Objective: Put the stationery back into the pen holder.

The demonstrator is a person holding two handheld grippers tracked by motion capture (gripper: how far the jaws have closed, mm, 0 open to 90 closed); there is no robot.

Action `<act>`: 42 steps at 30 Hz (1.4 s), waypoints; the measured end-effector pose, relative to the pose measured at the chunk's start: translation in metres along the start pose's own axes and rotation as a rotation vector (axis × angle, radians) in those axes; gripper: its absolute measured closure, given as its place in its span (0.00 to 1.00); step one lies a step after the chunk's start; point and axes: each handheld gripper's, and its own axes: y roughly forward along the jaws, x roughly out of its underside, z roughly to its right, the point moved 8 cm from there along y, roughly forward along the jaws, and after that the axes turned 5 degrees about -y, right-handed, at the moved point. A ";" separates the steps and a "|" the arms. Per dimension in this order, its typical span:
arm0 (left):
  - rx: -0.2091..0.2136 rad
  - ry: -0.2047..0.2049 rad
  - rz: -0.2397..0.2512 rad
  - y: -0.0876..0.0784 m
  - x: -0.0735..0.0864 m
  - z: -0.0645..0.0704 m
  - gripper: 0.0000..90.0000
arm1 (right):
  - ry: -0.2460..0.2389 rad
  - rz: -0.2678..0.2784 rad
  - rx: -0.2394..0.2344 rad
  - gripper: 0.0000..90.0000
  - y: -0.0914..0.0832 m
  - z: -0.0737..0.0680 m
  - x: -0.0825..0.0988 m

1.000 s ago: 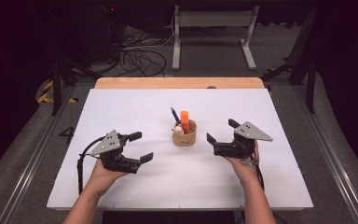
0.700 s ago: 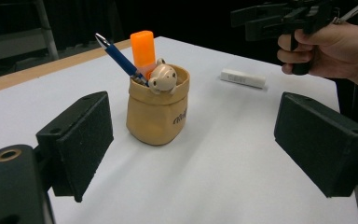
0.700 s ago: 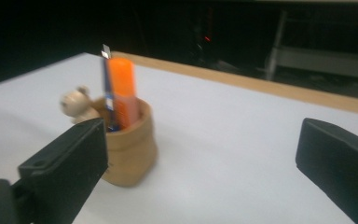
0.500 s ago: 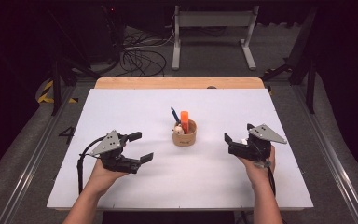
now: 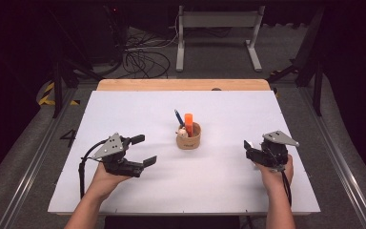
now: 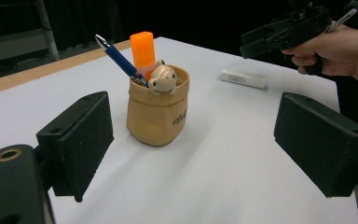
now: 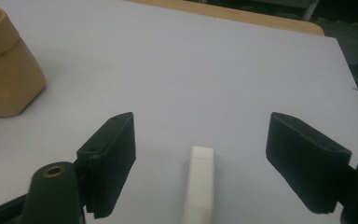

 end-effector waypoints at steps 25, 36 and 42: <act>0.001 0.003 -0.001 0.000 0.000 0.001 0.14 | 0.024 -0.201 -0.014 0.55 0.005 0.001 0.040; 0.003 0.003 0.000 0.000 0.000 0.002 0.14 | 0.029 -0.238 -0.034 0.56 0.006 -0.002 0.048; 0.003 0.004 -0.005 0.000 0.000 0.002 0.14 | 0.027 -0.252 -0.039 0.57 0.006 -0.004 0.051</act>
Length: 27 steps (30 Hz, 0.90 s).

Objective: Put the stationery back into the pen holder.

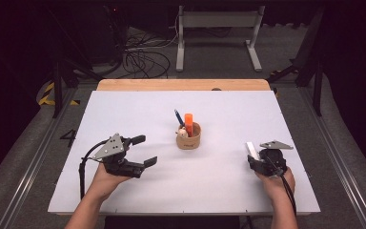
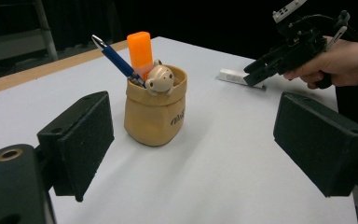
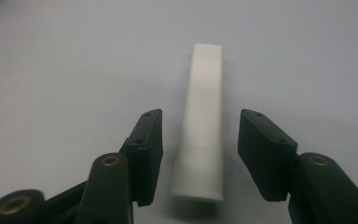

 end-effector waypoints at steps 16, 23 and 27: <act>0.000 0.001 0.001 0.000 0.000 0.000 0.14 | 0.009 -0.009 -0.002 0.58 0.001 -0.001 0.008; 0.000 0.000 -0.002 0.000 0.001 0.000 0.14 | 0.011 -0.012 0.003 0.60 -0.001 -0.001 0.010; -0.002 0.000 -0.004 0.001 0.001 0.000 0.14 | 0.017 -0.018 0.004 0.62 -0.002 -0.002 0.011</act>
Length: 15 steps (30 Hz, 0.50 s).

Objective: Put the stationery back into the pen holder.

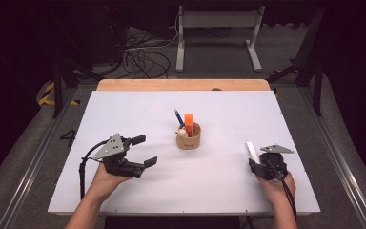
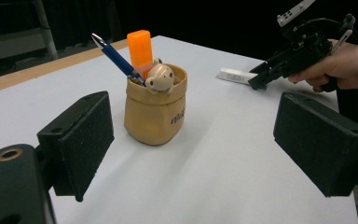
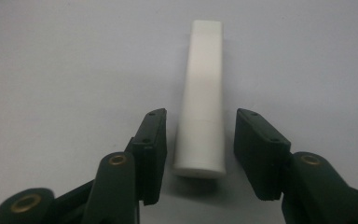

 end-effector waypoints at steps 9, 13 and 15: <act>0.001 0.000 -0.002 0.001 0.001 0.000 0.14 | 0.000 -0.002 -0.001 0.67 -0.001 0.000 0.000; 0.002 0.001 -0.005 0.001 0.001 0.000 0.14 | 0.002 0.001 -0.003 0.72 0.000 0.001 0.000; 0.003 0.002 -0.003 0.001 0.001 0.000 0.14 | 0.002 0.000 -0.004 0.73 -0.001 0.001 0.000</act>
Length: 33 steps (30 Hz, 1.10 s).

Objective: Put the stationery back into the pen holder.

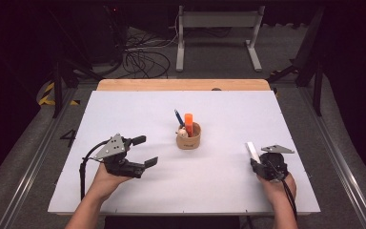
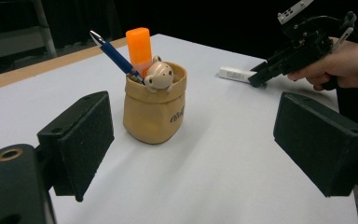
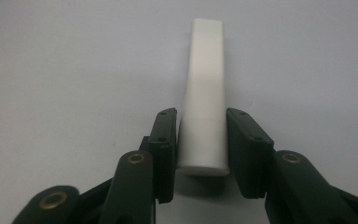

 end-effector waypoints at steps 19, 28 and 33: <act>-0.002 0.000 -0.003 0.001 0.001 0.000 0.14 | -0.088 0.107 -0.016 0.75 -0.007 -0.011 -0.016; -0.004 0.005 -0.001 0.001 0.000 0.001 0.14 | -0.123 0.163 -0.101 0.75 -0.012 -0.029 -0.027; -0.002 0.013 0.000 0.002 0.000 0.002 0.14 | -0.151 0.197 -0.169 0.75 -0.020 -0.046 -0.036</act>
